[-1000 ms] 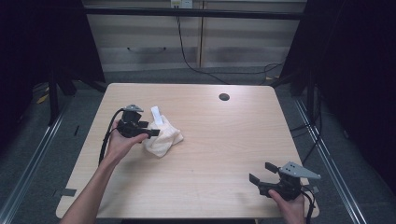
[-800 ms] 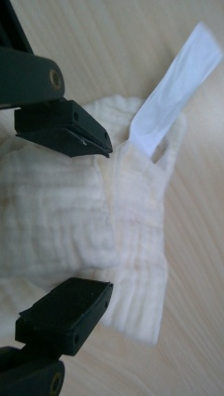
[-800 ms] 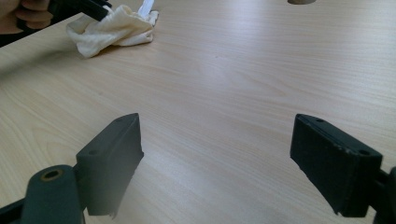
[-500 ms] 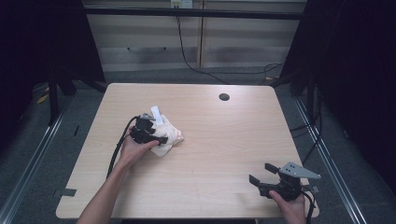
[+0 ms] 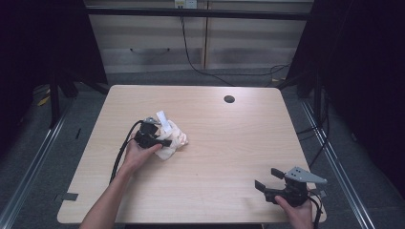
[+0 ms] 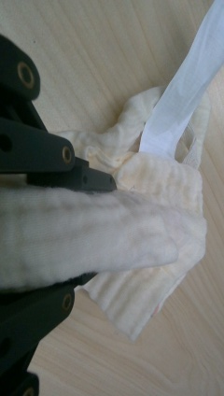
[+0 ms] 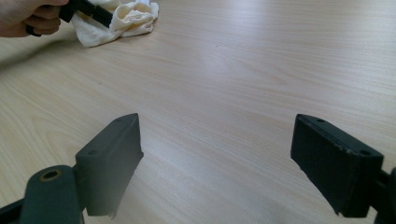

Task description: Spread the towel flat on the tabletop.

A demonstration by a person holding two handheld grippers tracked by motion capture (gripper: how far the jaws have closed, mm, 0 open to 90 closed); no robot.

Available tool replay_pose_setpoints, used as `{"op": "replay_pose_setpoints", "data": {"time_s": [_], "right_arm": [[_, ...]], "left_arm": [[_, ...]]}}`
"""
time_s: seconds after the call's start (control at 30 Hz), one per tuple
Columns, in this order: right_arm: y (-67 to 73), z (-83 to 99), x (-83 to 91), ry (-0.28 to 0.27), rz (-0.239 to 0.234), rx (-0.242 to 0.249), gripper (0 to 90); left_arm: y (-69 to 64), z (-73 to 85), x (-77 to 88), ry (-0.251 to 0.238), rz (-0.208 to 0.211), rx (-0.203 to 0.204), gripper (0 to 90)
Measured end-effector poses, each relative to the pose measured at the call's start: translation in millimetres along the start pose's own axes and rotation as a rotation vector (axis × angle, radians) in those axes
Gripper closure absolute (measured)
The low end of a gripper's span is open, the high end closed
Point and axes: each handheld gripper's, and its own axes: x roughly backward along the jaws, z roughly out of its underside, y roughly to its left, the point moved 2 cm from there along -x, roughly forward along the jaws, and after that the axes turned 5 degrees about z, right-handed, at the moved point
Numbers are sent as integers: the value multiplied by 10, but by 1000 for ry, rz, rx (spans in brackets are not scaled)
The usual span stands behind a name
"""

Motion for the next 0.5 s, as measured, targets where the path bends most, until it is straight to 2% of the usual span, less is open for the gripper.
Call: {"op": "replay_pose_setpoints", "data": {"time_s": [0.1,0.23,0.27,0.3,0.37,0.43,0.5], "right_arm": [[1,1,-2,3,1,0,162],[3,0,-8,6,-1,-1,162],[3,0,-13,8,-2,0,162],[3,0,-13,8,-2,0,162],[5,1,-8,8,2,1,163],[6,3,10,3,12,3,170],[1,2,13,1,16,3,170]], "left_arm": [[-30,26,2,-12,-6,2,695],[-103,43,-6,-1,15,-18,697],[-174,61,-14,6,41,-32,697],[-174,61,-14,6,41,-32,697],[-283,95,-18,8,49,-52,697],[-434,170,-12,10,85,-78,697],[-528,215,-12,7,107,-88,697]]}}
